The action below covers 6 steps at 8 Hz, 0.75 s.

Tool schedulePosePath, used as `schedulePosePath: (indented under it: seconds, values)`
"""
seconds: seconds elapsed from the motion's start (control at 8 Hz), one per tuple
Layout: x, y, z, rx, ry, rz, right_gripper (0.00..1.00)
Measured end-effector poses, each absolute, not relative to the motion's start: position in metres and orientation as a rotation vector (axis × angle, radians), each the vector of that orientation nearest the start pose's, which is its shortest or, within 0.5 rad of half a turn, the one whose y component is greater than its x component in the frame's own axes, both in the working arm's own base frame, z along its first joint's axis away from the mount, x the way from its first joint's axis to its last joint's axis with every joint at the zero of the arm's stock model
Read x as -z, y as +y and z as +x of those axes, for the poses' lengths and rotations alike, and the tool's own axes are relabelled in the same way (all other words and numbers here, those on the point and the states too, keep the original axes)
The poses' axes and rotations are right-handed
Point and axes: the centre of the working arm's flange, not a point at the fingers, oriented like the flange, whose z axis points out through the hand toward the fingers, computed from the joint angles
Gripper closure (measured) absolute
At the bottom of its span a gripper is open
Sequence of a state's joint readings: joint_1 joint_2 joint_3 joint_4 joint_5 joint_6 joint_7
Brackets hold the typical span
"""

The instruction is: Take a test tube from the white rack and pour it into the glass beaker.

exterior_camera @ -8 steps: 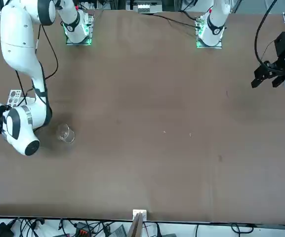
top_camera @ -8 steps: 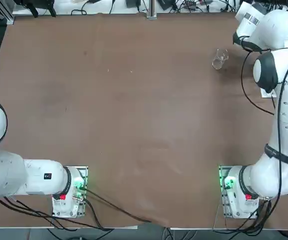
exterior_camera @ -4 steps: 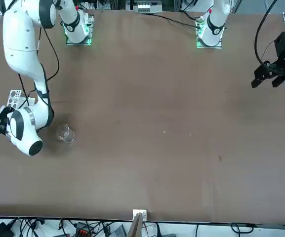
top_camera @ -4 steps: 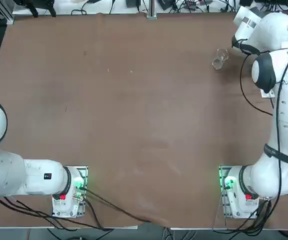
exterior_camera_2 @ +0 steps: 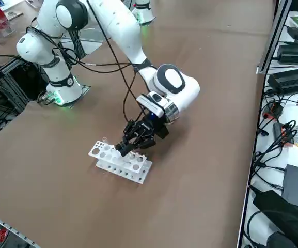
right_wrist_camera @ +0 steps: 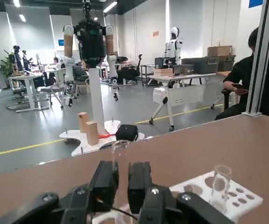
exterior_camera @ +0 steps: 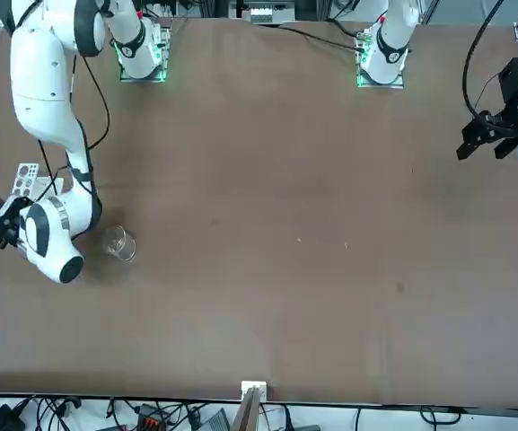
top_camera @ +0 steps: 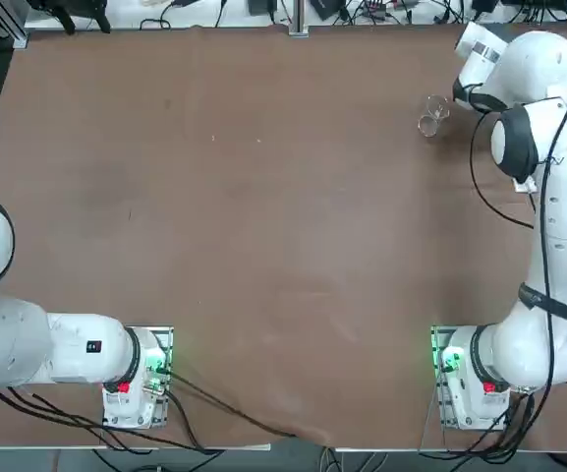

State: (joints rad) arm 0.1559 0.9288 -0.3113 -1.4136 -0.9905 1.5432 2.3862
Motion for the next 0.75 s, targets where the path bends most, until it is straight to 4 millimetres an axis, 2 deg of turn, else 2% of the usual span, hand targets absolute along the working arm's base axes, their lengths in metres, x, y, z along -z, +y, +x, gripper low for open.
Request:
schedulePosePath:
  seconds: [0.25, 0.62, 0.75]
  values:
    - [-0.172, -0.151, 0.653, -0.879, -1.56, 0.927, 0.81]
    - [-0.165, -0.15, 0.652, -0.88, -1.547, 0.931, 0.78]
    - [-0.163, -0.15, 0.652, -0.877, -1.542, 0.93, 0.6]
